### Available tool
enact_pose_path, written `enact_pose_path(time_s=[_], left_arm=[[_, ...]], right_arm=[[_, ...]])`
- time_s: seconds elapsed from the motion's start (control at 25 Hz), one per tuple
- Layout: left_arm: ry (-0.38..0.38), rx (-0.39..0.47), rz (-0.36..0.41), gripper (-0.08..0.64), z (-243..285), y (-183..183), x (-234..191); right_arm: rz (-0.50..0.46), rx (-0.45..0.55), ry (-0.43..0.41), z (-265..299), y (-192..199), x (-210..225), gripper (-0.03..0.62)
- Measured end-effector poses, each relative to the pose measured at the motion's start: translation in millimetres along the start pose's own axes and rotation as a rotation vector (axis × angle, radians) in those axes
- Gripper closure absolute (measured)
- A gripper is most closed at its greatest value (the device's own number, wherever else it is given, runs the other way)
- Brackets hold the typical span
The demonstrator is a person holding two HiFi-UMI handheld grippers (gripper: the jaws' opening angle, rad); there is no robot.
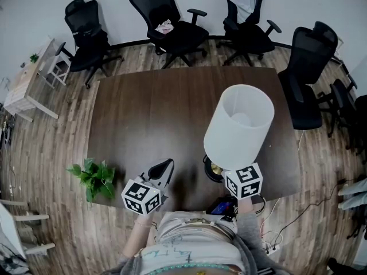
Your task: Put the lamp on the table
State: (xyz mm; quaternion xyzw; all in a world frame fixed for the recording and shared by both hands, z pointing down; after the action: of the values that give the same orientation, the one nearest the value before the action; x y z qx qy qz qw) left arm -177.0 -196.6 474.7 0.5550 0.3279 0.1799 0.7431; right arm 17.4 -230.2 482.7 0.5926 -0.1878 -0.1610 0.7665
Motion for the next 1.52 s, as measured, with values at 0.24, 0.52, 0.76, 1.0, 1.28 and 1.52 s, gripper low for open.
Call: enact_pose_path(time_s=[0.24,0.52,0.76,1.0,1.28,1.52], left_arm=[[0.022,0.001,-0.006,0.549,6.1,-1.2,-0.8],[0.047,-0.008,-0.006,0.549,15.6,-3.2,5.0],[0.046,-0.034,-0.001,0.549,14.4,3.1,6.1],[0.032,-0.047,-0.014,0.549,11.8,6.8,-0.1],[0.021,-0.062,-0.022,0.549,10.4,8.3,-5.7],[0.012,-0.074,-0.031,0.549,6.3,12.8,-11.0]], right_arm=[[0.001,-0.018,-0.011,10.0,7.1,-3.0,0.56],[0.014,-0.04,-0.028,19.3,15.3,-2.2,0.56],[0.024,-0.048,-0.032,25.2,23.7,-0.8,0.559],[0.026,-0.067,-0.045,37.0,30.3,-3.2,0.56],[0.047,-0.087,-0.062,50.4,41.3,-7.0,0.56],[0.041,-0.112,-0.067,60.8,51.8,-12.1,0.56]])
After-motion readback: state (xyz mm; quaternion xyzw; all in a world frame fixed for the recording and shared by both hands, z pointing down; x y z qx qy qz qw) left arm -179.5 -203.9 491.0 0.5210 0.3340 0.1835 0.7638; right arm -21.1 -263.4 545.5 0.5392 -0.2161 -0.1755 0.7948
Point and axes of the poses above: the fingertips, and each gripper's own axes: z forward along the fingers, x to its right, y out of its underside, the point moved 3 cm from there along -z, backward along the fingers, and after that the axes turned 10 degrees about x, right-handed, at the moved point
